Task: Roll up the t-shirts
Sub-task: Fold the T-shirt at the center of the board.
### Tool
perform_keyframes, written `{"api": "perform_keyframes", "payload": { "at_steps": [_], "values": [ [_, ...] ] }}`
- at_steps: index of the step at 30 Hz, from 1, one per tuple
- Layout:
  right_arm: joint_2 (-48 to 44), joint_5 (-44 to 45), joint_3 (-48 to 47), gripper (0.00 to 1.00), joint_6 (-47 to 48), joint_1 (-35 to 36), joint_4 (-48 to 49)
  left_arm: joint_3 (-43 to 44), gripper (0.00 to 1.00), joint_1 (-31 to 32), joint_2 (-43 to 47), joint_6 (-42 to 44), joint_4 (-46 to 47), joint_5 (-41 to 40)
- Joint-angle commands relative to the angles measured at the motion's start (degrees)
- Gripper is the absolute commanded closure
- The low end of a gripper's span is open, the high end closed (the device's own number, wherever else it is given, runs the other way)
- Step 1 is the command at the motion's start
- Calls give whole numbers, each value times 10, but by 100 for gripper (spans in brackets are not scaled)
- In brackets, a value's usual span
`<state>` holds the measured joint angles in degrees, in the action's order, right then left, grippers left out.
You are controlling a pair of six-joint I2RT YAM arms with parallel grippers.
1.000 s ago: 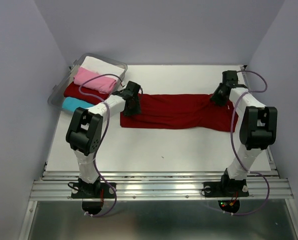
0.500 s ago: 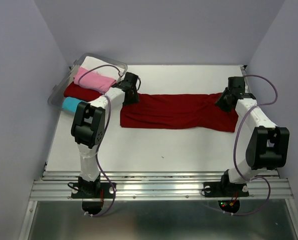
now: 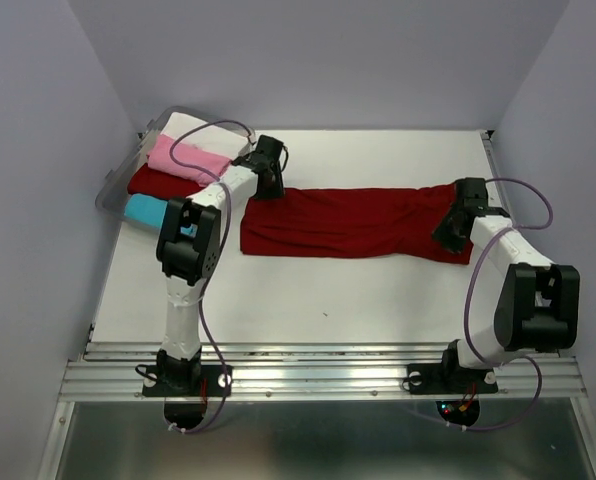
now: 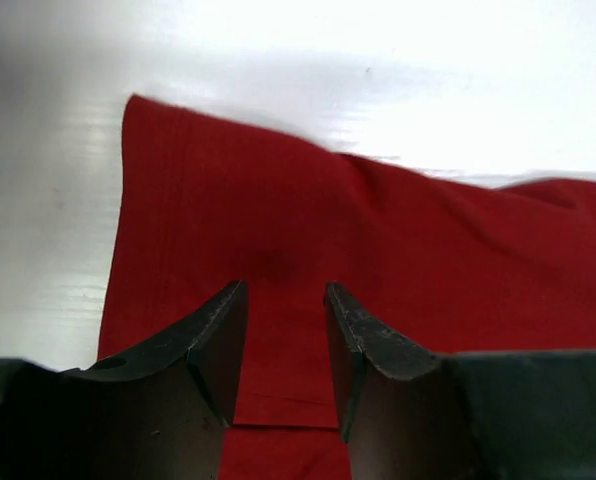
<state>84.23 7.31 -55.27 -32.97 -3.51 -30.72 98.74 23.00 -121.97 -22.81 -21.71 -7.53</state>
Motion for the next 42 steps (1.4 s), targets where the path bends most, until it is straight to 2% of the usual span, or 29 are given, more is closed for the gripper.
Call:
{"api": "perform_keyframes", "payload": {
  "at_steps": [1,9,14,15,19,23,24,27,32,35,42],
  "values": [
    [18,20,-11,65,4,-6,10,-27,53,5,25,3,-28,-8],
    [56,32,-24,66,12,-12,23,-216,52,12,228,-46,2,-49],
    [67,28,-25,66,10,-12,28,-323,52,12,288,-88,9,-61],
    [65,25,-25,66,10,-12,29,-356,50,13,297,-95,15,-60],
    [53,26,-21,66,13,-17,27,-406,47,12,333,-130,24,-59],
    [40,14,-9,65,8,-23,27,-444,44,11,342,-154,45,-49],
    [31,3,-5,63,5,-33,28,-448,44,9,333,-154,49,-44],
    [6,-36,13,49,0,-73,30,-453,38,8,321,-159,65,-37],
    [-41,-95,52,44,3,-146,33,-459,38,5,301,-160,91,-42],
    [-56,-111,86,44,0,-181,40,-456,40,4,284,-163,104,-43],
    [-36,-146,115,43,-8,-201,100,-452,58,3,259,-170,112,-43]
  ]
}}
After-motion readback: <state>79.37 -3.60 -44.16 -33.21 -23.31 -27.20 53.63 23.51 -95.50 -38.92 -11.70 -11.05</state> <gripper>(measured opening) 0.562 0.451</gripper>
